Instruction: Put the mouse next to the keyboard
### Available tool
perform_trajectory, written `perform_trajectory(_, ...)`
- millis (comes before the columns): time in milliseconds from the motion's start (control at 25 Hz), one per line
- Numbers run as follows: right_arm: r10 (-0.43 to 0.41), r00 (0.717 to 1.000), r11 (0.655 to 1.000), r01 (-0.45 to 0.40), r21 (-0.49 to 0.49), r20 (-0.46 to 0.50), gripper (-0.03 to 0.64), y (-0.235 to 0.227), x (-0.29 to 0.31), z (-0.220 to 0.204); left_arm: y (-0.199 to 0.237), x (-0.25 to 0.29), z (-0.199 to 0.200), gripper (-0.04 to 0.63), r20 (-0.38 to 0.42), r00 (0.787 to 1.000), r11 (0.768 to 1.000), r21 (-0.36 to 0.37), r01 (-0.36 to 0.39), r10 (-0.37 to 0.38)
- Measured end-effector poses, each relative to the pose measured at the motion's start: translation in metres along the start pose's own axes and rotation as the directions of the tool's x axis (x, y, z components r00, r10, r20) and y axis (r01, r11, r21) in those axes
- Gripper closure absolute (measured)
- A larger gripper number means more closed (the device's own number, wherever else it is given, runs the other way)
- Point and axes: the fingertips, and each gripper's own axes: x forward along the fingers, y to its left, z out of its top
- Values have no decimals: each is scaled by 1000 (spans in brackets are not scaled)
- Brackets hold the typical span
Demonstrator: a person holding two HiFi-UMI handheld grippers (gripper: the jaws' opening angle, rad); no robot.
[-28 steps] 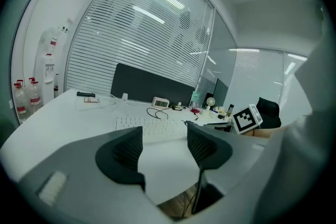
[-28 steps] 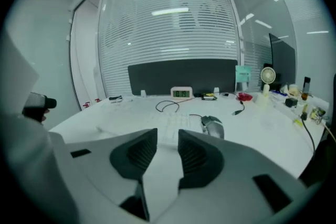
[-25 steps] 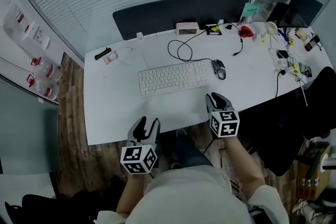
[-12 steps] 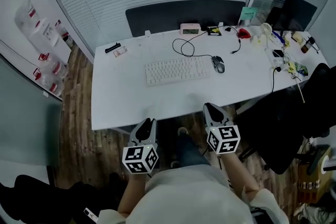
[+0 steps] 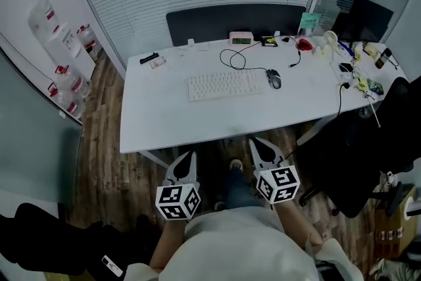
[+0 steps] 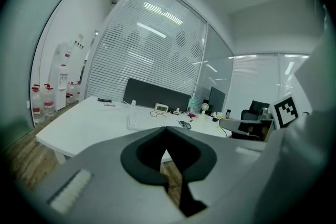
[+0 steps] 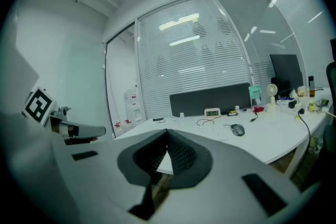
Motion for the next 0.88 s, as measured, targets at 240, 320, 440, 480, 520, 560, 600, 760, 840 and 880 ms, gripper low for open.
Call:
perform_trajectory(240, 15, 1000, 1000, -15, -13, 5, 615, 10, -12, -2, -7, -14, -7, 586, 6, 1000, 1000, 9, 8, -8)
perform_trajectory(320, 19, 1000, 1000, -19, -18, 9, 615, 11, -15, -1, -9, -16, -9, 586, -3, 1000, 1000, 11, 8, -8)
perform_trajectory(440, 36, 999, 999, -35, -37, 29, 615, 13, -18, 3, -10, -16, -12, 586, -17, 1000, 1000, 20, 4, -3)
perform_trajectory(480, 36, 999, 998, -35, -43, 32, 615, 13, -19, 3, -10, -16, -12, 586, -21, 1000, 1000, 22, 4, -3)
perform_trajectory(520, 35, 999, 998, -33, -48, 32, 615, 12, -20, 3, -10, -16, -13, 586, -23, 1000, 1000, 23, 4, -4)
perform_trajectory(560, 33, 999, 998, -31, -50, 33, 616, 12, -20, 3, -11, -16, -13, 586, -24, 1000, 1000, 25, 5, -5)
perform_trajectory(600, 33, 999, 998, -31, -47, 34, 615, 11, -21, 3, -11, -16, -13, 586, -24, 1000, 1000, 26, 6, -5)
perform_trajectory(760, 37, 998, 999, -35, -39, 41, 617, 10, -22, 6, -12, -16, -12, 586, -29, 1000, 999, 35, 5, -4)
perform_trajectory(840, 38, 998, 999, -37, -34, 44, 617, 10, -22, 7, -12, -15, -11, 586, -31, 1000, 999, 39, 5, -4)
perform_trajectory(880, 39, 998, 999, -38, -29, 45, 617, 10, -22, 7, -12, -15, -11, 586, -31, 1000, 999, 40, 4, -2)
